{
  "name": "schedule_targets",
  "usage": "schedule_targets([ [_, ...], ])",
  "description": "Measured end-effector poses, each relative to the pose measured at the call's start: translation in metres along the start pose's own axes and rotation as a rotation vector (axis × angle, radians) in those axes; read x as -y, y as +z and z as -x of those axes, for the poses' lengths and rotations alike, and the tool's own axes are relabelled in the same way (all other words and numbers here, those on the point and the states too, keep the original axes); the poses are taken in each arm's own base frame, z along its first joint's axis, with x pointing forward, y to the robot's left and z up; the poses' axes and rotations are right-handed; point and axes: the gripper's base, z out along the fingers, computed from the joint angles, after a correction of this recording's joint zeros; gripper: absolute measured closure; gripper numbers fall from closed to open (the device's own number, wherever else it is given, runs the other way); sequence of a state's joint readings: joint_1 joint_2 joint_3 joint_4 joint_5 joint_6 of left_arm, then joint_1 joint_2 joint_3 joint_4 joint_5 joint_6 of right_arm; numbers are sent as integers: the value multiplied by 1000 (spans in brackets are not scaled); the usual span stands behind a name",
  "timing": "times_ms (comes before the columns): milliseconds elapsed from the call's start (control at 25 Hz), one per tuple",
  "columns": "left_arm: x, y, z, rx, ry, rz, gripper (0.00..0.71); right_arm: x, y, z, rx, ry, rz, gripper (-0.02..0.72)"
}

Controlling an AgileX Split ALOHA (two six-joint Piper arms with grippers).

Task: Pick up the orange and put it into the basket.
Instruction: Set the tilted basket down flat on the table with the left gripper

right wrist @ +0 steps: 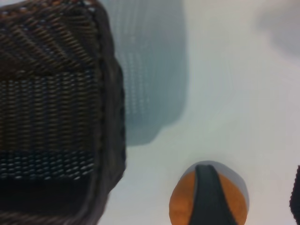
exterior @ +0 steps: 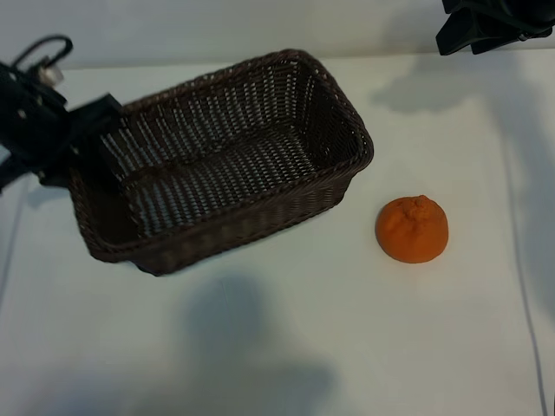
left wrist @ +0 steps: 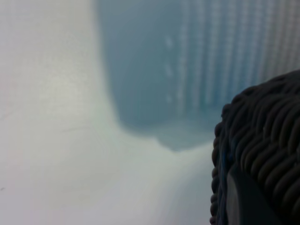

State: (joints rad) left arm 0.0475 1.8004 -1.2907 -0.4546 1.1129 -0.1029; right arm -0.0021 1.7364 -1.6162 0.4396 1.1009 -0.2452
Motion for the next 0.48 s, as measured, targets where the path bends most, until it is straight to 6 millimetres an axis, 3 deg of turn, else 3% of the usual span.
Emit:
schedule_targets([
  [280, 20, -51, 17, 145, 112, 44, 534, 0, 0, 0, 0, 0, 0, 284],
  [480, 25, -61, 20, 182, 187, 46, 534, 0, 0, 0, 0, 0, 0, 284],
])
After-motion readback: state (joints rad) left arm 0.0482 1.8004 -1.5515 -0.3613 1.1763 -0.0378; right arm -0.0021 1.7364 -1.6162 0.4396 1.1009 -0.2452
